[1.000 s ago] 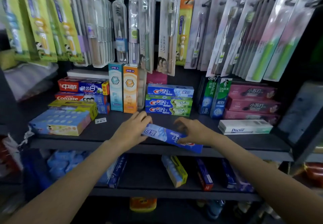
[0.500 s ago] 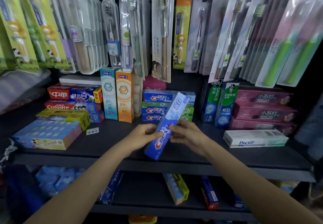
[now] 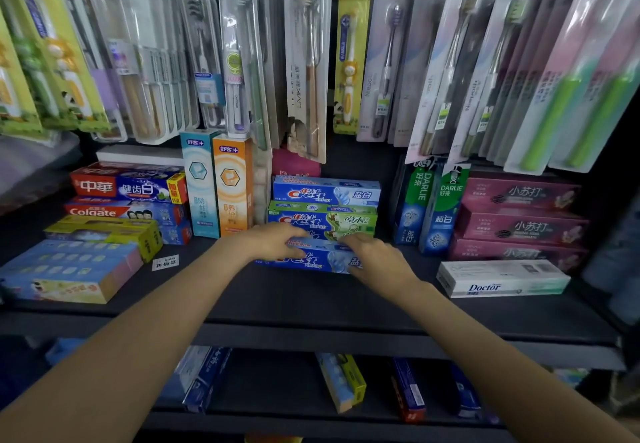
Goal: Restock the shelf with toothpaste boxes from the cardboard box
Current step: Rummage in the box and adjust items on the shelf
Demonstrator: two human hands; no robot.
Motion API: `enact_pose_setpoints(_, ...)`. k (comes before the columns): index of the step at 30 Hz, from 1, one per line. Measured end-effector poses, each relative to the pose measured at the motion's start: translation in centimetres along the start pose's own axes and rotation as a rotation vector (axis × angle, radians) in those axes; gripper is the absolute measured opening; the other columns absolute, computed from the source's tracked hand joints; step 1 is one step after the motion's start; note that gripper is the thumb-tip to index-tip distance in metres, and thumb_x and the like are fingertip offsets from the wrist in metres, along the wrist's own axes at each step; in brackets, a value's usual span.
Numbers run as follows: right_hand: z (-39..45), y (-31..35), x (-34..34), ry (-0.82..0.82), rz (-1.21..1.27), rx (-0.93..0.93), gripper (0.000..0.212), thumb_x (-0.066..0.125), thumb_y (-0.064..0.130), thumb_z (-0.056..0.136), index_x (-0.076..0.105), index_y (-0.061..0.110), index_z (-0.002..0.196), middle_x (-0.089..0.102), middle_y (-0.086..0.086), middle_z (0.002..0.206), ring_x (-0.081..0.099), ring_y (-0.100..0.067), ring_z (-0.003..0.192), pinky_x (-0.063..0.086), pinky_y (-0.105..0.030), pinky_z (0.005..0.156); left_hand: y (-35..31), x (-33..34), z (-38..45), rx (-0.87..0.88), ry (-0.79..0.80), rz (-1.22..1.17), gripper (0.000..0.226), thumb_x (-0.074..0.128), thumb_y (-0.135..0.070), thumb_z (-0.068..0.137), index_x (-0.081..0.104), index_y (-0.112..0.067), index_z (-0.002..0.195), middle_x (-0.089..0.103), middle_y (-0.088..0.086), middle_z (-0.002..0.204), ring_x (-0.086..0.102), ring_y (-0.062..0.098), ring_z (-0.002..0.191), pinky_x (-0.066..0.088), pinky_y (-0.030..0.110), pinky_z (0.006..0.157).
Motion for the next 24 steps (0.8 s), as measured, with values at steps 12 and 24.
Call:
enact_pose_setpoints(12, 2.2, -1.7, 1.4, -0.072, 0.111, 0.114, 0.034, 0.052, 0.003, 0.089, 0.055, 0.008, 0.123, 0.049, -0.009, 0.128, 0.057, -0.033, 0.107, 0.049, -0.043, 0.089, 0.8, -0.8, -1.4, -0.092, -0.607, 0.161, 0.038, 0.052, -0.02, 0.092, 0.047, -0.018, 0.129, 0.038, 0.004, 0.135, 0.031, 0.022, 0.128, 0.031, 0.037, 0.109)
enact_pose_setpoints(24, 1.5, 0.5, 1.1, -0.354, 0.048, 0.051, 0.024, 0.053, 0.008, 0.09, 0.058, 0.004, 0.113, 0.05, -0.012, 0.118, 0.063, -0.033, 0.073, 0.046, -0.034, 0.052, 0.9, 2.2, -3.7, -0.018, -0.747, -0.107, 0.049, 0.052, -0.006, 0.089, 0.04, -0.011, 0.136, 0.032, 0.009, 0.137, 0.036, 0.023, 0.127, 0.041, 0.033, 0.104)
Point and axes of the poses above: each hand's wrist, its own z-axis towards the middle knuckle, its own x-axis out of the palm, y = z × x, the point moved 7 cm from there along z, towards the middle knuckle
